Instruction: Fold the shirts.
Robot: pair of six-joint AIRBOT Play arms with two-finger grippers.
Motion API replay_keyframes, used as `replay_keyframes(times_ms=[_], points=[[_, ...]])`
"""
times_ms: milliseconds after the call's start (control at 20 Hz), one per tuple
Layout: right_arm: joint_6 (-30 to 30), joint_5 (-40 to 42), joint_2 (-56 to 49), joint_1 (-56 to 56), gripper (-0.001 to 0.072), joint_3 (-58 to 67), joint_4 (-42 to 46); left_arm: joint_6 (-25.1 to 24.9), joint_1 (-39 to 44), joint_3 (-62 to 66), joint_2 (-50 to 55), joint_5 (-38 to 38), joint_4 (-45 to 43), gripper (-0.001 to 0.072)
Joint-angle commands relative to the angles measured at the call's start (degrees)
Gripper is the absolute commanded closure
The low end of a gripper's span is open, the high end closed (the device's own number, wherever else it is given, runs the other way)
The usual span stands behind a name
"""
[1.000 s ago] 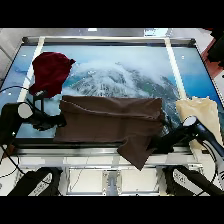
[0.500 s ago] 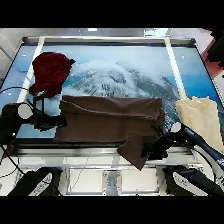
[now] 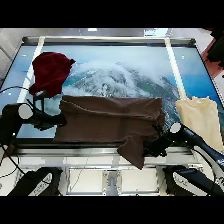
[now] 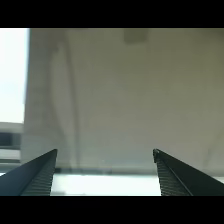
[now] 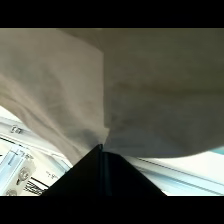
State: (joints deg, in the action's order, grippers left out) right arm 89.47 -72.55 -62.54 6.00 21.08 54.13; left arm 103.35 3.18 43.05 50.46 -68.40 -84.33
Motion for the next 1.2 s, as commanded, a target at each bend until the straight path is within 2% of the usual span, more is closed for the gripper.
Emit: replay_keyframes(times_ms=[0, 50, 100, 200, 250, 300, 350, 400, 650, 800, 1000, 1150], points=[[-1.5, 0.1, 0.0, 0.1, 0.0682, 0.0, -1.1, 29.1, 0.0, -2.1, 0.0, 7.1, -12.2, 0.0039], [-3.1, -0.2, 0.0, 0.1, 0.0682, 0.0, -1.5, 33.9, -0.2, -3.5, 0.0, 6.3, -14.3, 0.0073], [-4.6, -0.3, 0.0, 0.1, 0.0682, 0.0, -1.9, 35.9, -1.4, -5.0, 0.0, 3.8, -14.3, 0.0073], [-7.0, 0.1, 0.1, 0.1, 0.0682, 0.0, -2.2, 37.3, -6.3, -9.1, 0.0, -0.6, -10.2, 0.0075], [-7.5, 0.4, 0.0, 0.1, 0.0682, 0.0, -2.1, 36.7, -9.2, -11.2, 0.0, -0.4, -5.9, 0.0105], [-8.0, 0.7, 0.0, 0.1, 0.0682, 0.0, -2.2, 36.6, -11.9, -13.2, 0.0, 1.0, -1.4, 0.0194], [-8.4, 0.8, 0.0, 0.1, 0.0682, 0.0, -2.4, 36.3, -14.5, -15.0, 0.0, 3.2, 3.0, 0.0336], [-8.4, 0.9, 0.0, 0.1, 0.0682, 0.0, -2.4, 36.3, -16.2, -16.4, 0.0, 4.8, 5.2, 0.0417], [-8.5, 1.2, 0.0, 0.1, 0.0682, 0.0, -2.3, 34.8, -16.6, -18.3, 0.0, 4.1, 3.4, 0.0418], [-8.5, 1.6, 0.0, 0.1, 0.0682, 0.0, -2.3, 31.5, -16.6, -18.3, 0.0, 4.6, 3.7, 0.0417], [-8.5, 1.5, 0.0, 0.1, 0.0682, 0.0, -2.4, 31.6, -16.6, -19.1, 0.2, 9.8, 3.9, 0.0404], [-8.5, 1.6, 0.0, 0.1, 0.0682, 0.0, -3.0, 31.6, -16.6, -19.5, 0.4, 10.4, 3.9, 0.0404]])
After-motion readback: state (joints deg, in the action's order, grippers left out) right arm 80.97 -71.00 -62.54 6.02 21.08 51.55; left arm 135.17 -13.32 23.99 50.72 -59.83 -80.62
